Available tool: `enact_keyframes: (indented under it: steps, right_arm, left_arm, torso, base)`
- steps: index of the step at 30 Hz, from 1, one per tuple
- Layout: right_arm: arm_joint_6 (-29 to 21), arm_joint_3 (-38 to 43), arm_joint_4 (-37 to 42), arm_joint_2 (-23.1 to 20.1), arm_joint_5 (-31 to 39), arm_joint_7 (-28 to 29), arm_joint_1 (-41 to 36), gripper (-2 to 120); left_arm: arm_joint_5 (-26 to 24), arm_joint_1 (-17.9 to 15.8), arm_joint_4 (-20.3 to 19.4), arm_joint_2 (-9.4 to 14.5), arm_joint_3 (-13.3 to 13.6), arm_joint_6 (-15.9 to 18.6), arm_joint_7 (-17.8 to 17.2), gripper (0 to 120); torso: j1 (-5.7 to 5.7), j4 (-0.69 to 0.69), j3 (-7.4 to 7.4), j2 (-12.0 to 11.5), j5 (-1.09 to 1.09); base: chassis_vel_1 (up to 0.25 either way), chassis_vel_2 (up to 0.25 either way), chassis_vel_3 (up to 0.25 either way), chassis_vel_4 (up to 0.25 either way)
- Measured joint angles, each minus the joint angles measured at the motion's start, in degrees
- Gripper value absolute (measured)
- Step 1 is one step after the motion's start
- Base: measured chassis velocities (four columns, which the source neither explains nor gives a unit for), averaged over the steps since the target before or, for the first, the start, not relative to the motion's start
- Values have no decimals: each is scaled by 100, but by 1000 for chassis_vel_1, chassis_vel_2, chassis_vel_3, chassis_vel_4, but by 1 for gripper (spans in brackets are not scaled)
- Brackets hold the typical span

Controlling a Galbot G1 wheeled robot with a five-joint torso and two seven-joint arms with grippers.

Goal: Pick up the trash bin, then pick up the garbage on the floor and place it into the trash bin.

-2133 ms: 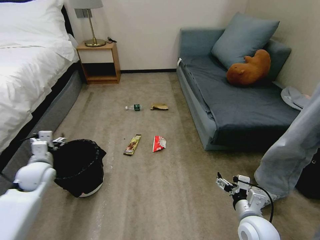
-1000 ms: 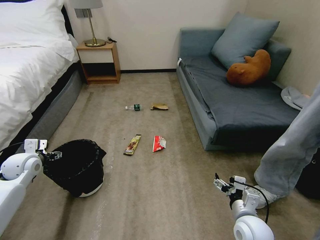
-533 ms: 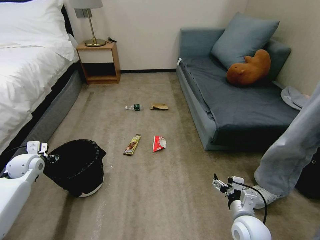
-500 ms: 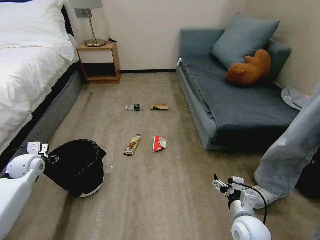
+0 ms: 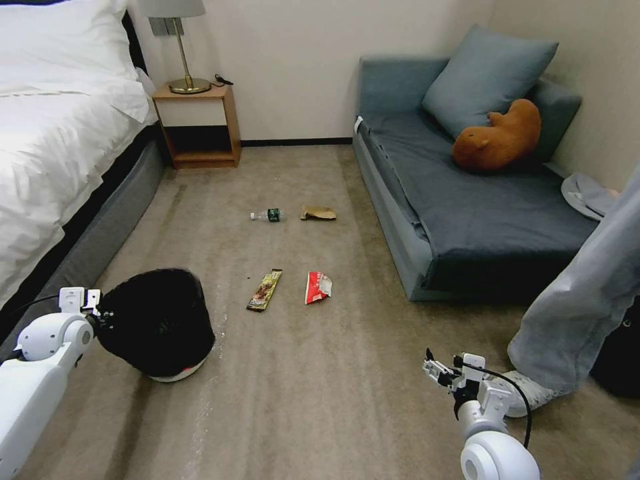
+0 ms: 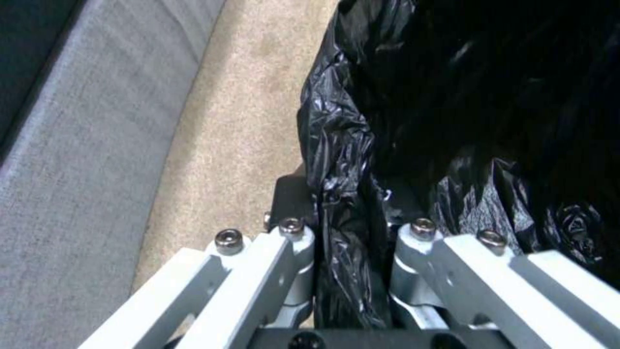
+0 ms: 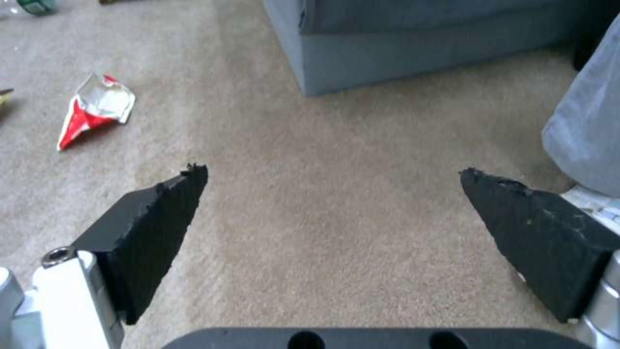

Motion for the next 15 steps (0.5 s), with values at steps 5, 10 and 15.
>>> enact_keyframes:
  steps: [5, 10, 15]
  right_arm:
    - [0, -3, 57, 25, 8, 1, -51, 100]
    - [43, -8, 115, 44, 31, -62, -91, 100]
    - [111, -16, 163, 50, 40, -155, -118, 100]
  left_arm:
    - [208, 100, -49, -17, -86, -246, 15, 11]
    - [467, 200, -235, -17, -226, -429, 10, 10]
    - [830, 216, -452, 20, -427, -582, 43, 7]
  torso:
    - [0, 0, 0, 0, -2]
    - [0, 1, 0, 0, -2]
    - [0, 0, 1, -1, -1]
  base:
    - [0, 0, 0, 0]
    - [0, 0, 0, 0]
    - [0, 0, 0, 0]
